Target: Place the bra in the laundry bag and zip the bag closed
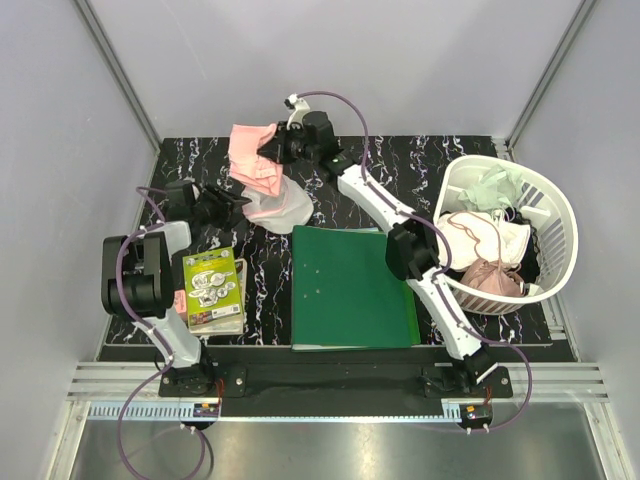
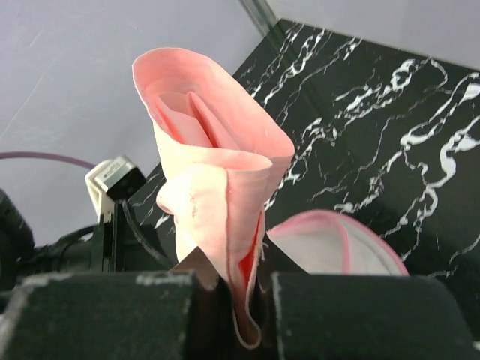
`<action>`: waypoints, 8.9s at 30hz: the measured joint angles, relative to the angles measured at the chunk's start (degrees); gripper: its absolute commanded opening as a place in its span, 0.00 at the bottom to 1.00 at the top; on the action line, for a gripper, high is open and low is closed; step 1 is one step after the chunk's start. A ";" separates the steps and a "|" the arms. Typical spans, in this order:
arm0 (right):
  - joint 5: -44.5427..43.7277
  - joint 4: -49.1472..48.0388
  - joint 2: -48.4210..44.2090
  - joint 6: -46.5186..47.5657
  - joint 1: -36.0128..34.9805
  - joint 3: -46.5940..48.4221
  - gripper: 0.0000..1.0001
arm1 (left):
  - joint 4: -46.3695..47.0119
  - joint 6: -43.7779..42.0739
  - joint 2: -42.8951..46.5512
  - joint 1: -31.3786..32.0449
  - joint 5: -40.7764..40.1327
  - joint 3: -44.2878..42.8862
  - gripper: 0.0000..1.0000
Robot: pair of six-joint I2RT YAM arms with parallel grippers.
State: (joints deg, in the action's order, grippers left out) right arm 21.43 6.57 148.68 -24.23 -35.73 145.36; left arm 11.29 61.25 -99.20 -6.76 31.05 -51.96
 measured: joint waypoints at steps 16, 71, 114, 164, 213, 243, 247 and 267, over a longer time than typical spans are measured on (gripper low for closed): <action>-5.51 -5.35 3.91 7.02 -1.95 -7.78 0.00 | -0.85 -1.95 -4.15 0.00 3.02 -4.13 0.18; -9.79 18.71 -1.75 6.34 -1.64 -13.29 0.00 | -20.63 -26.58 -6.95 5.84 2.58 -20.35 0.00; 1.62 22.47 -2.14 0.94 -1.77 -12.74 0.73 | -32.20 -35.95 3.96 8.35 -8.98 -26.56 0.46; 3.65 23.89 -12.94 1.20 6.23 -24.85 0.34 | -32.39 -34.38 -8.90 16.85 -2.51 -32.85 0.33; -9.73 6.86 -22.29 4.55 3.10 -29.14 0.00 | -29.40 -34.21 -17.99 17.90 -5.57 -30.93 0.45; -8.22 2.40 -22.29 5.22 4.72 -39.21 0.00 | -27.15 -25.20 -16.98 6.29 -2.10 -35.12 0.60; -7.96 2.23 -22.29 5.25 4.72 -39.21 0.00 | -26.91 -24.37 -20.92 6.91 -1.55 -39.60 0.56; -10.16 4.83 -28.00 8.81 5.79 -41.92 0.00 | -33.86 -36.35 -8.20 8.72 -10.95 -39.26 0.00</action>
State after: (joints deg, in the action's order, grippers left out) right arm 11.27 11.40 120.68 -15.42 -29.93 103.44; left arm -22.57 24.91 -107.39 1.96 20.10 -91.22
